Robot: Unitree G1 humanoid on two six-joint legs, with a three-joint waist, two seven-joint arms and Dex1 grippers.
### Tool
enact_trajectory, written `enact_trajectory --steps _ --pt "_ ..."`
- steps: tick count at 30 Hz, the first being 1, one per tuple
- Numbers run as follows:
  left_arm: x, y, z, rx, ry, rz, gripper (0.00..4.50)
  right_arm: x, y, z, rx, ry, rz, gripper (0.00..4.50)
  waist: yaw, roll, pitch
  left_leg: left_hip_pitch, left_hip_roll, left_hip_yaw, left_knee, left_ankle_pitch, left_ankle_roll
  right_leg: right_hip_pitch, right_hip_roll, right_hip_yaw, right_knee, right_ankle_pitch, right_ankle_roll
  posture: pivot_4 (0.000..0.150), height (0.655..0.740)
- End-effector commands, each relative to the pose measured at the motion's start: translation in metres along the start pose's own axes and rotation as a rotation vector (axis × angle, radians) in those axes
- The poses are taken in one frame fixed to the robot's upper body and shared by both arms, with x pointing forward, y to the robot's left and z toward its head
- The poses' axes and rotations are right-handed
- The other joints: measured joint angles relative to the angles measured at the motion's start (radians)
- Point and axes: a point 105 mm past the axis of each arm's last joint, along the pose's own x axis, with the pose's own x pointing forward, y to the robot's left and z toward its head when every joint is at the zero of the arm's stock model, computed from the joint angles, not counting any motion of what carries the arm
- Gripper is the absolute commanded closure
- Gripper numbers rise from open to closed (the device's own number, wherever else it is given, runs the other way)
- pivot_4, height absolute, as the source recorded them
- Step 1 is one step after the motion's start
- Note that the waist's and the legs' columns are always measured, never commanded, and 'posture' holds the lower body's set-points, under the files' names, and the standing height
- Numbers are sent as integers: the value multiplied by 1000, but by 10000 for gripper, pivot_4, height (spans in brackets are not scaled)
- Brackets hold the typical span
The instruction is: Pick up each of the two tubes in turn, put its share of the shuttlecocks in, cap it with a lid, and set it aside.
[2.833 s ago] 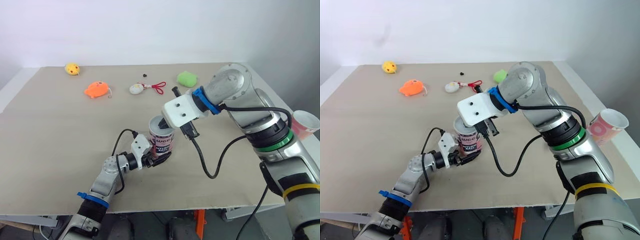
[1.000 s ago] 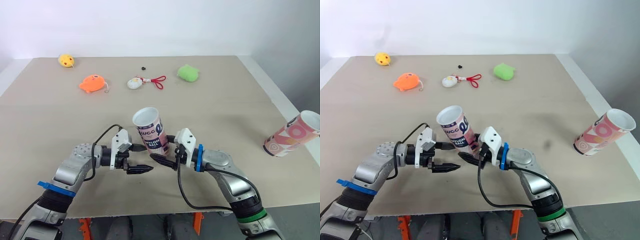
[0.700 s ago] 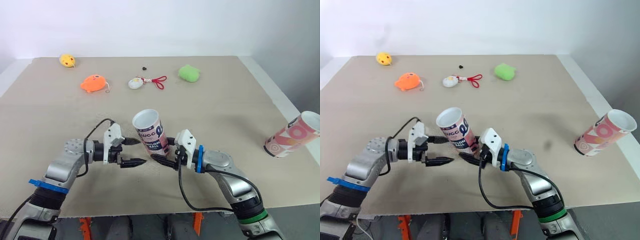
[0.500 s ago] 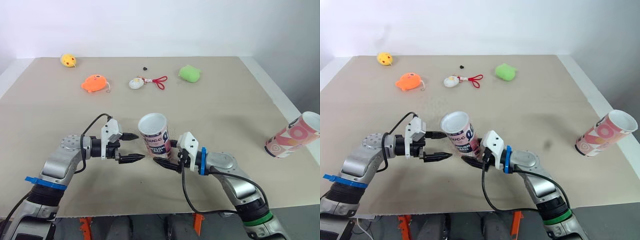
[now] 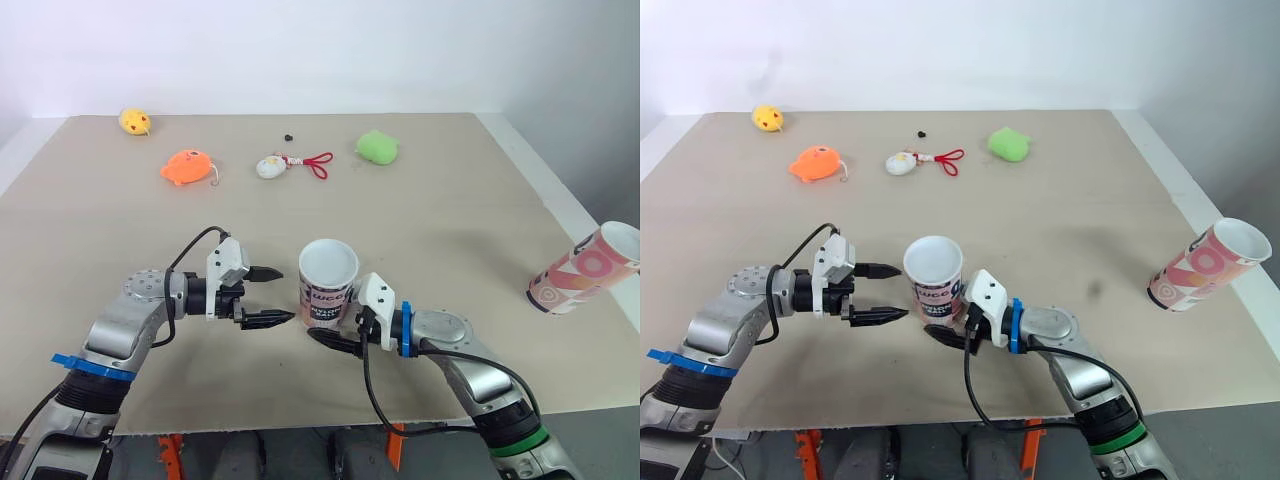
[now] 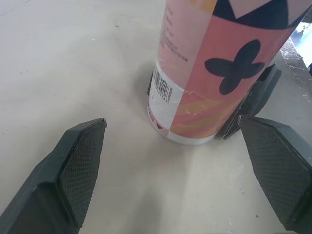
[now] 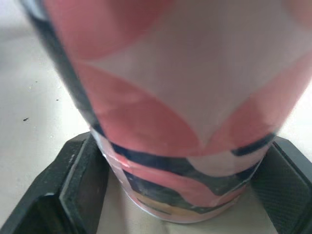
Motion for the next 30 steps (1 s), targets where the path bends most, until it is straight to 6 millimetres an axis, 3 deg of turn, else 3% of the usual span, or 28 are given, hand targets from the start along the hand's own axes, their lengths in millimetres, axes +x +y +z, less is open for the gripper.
enact_trajectory --steps 1,7,8,11,15,18,21,25,30 --pt "2 -3 13 41 -31 -24 0 0 -1 8 8 -34 -4 731 0 0 0 0 0 0 0 0 0 0 0 0 0 0 0 1500 7400" --pt "1 -6 11 36 -24 -37 0 0 -3 13 13 -59 -13 731 0 0 0 0 0 0 0 0 0 0 0 0 0 0 0 1500 7400" --pt "0 -7 11 37 -19 -42 0 0 -3 13 15 -60 -13 5635 0 0 0 0 0 0 0 0 0 0 0 0 0 0 0 1500 7400" --pt "-1 -8 12 43 -18 -49 0 -1 -3 16 18 -71 -17 5635 0 0 0 0 0 0 0 0 0 0 0 0 0 0 0 1500 7400" --pt "-6 -4 27 68 -47 -35 0 -7 -11 24 26 -110 -76 5635 0 0 0 0 0 0 0 0 0 0 0 0 0 0 0 1500 7400" --pt "-11 3 47 95 -96 -9 0 -20 -33 35 24 -174 -233 5635 1 0 0 -1 0 -1 1 0 0 0 0 -1 0 0 0 1500 7400" --pt "-9 11 74 143 -162 19 0 -54 -85 40 16 -218 -610 5635 1 0 0 -1 0 -1 1 0 0 0 0 -1 0 1 0 1500 7400" --pt "9 9 101 172 -257 -3 0 -119 -146 19 102 -160 -1130 5635 3 0 0 -2 -2 -1 2 1 -2 0 -2 -1 0 3 1 1500 7400" --pt "32 -1 105 172 -284 -62 0 -183 -175 -10 253 -103 -1524 5635 1 0 0 -3 -7 1 1 1 -1 -1 -7 1 0 4 -1 1500 7400"
